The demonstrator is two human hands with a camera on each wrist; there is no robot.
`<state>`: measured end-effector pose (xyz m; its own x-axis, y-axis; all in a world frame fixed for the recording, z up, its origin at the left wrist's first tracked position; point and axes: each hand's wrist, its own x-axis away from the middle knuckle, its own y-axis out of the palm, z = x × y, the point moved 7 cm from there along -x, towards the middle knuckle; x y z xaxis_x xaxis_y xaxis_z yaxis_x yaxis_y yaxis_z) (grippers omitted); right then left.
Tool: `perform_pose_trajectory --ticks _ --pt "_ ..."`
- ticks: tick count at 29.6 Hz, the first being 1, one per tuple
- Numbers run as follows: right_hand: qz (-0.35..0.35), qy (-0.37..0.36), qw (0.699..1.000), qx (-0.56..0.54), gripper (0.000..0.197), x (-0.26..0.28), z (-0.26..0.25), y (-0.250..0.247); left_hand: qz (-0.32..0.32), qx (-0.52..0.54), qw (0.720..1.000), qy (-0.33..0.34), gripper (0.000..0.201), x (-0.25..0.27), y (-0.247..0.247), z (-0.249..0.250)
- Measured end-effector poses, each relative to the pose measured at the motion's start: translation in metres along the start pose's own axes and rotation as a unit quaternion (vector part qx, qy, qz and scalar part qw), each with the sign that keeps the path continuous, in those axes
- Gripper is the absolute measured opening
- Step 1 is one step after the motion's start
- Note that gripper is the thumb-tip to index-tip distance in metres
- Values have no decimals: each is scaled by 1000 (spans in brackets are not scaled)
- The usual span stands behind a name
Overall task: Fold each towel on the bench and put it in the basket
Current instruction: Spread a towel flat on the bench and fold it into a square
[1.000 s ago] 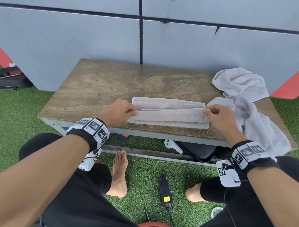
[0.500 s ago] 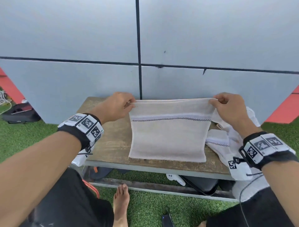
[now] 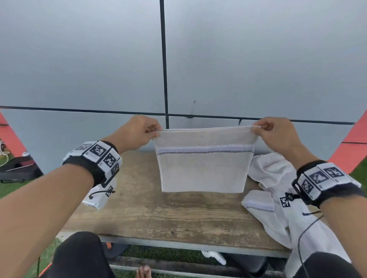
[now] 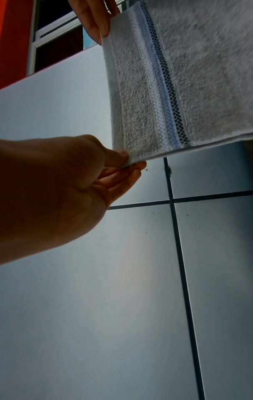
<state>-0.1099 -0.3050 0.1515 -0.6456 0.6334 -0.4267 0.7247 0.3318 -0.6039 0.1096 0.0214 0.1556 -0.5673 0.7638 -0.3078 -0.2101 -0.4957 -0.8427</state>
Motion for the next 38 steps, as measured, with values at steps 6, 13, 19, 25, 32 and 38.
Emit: perform_pose_trajectory --ticks 6,13,19,25,32,38 --pt "2 21 999 31 5 -6 -11 -8 15 13 999 -28 13 -10 -13 9" --pt "-44 49 995 80 5 -15 -25 -3 -26 -55 996 -63 18 -27 -17 4" --pt "-27 26 993 108 6 -30 -40 -1 -15 -62 994 -90 16 -43 -28 -3" --pt "68 24 996 54 5 -32 -50 -13 94 -94 990 -42 17 -42 -51 12" --pt "-58 34 994 83 5 18 -9 20 4 -58 998 -36 13 16 -6 -14" --pt "-435 56 887 146 2 113 33 81 -320 -65 935 -140 3 103 88 -66"
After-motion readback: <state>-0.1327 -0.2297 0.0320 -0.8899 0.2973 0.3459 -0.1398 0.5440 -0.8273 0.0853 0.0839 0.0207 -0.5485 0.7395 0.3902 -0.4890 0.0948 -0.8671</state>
